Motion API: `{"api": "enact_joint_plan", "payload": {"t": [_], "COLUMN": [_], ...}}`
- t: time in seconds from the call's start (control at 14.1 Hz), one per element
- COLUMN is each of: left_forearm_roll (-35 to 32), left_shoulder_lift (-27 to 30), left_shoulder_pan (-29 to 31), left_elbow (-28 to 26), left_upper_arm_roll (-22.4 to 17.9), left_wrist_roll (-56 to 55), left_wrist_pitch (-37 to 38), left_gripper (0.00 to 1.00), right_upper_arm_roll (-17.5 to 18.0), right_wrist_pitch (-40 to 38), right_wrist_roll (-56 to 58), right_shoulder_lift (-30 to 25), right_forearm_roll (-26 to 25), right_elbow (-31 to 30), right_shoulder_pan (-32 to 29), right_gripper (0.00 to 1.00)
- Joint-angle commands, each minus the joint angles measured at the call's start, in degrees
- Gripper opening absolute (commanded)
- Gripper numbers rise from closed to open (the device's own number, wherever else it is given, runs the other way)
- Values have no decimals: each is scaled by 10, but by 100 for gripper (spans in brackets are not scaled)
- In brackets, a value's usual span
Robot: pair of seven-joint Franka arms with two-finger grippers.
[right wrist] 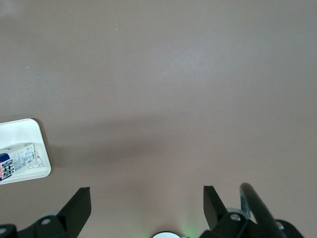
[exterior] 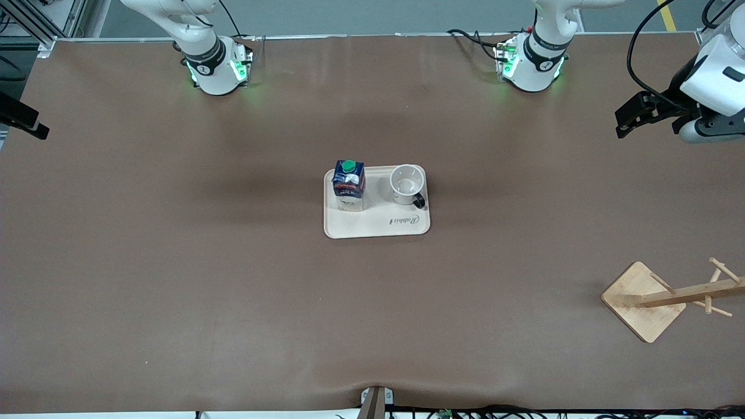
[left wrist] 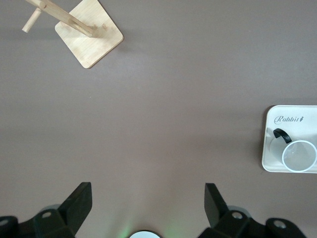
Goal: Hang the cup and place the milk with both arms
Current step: 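Raise the left gripper and move it toward the white tray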
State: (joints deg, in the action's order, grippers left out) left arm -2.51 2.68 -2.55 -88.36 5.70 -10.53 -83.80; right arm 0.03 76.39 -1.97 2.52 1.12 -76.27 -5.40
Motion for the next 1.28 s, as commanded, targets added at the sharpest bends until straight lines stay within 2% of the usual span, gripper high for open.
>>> {"api": "enact_joint_plan", "payload": {"t": [0.0, 0.43, 0.71, 0.92, 1.21], "left_forearm_roll": [8, 7, 10, 12, 13], "left_shoulder_lift": [2, -6, -7, -1, -1], "left_shoulder_pan": [2, -4, -2, -1, -1], "left_elbow": [10, 14, -24, -80, -166], "left_upper_arm_roll": [0, 8, 65, 124, 197], "left_wrist_roll": [6, -16, -116, -204, -326], "left_wrist_pitch": [14, 26, 21, -20, -118], "left_gripper": [100, 100, 100, 100, 100], "right_upper_arm_roll": [6, 6, 6, 6, 6], "right_wrist_pitch": [-3, -3, -2, -1, -2], "right_wrist_roll": [6, 6, 6, 6, 6], "right_shoulder_lift": [-2, -2, -2, -2, -1], "right_forearm_roll": [12, 13, 13, 13, 13], "right_elbow": [-2, -2, -2, -2, -2], "right_shoulder_pan": [-12, -12, -13, -12, -13], "right_gripper": [100, 100, 100, 100, 100]}}
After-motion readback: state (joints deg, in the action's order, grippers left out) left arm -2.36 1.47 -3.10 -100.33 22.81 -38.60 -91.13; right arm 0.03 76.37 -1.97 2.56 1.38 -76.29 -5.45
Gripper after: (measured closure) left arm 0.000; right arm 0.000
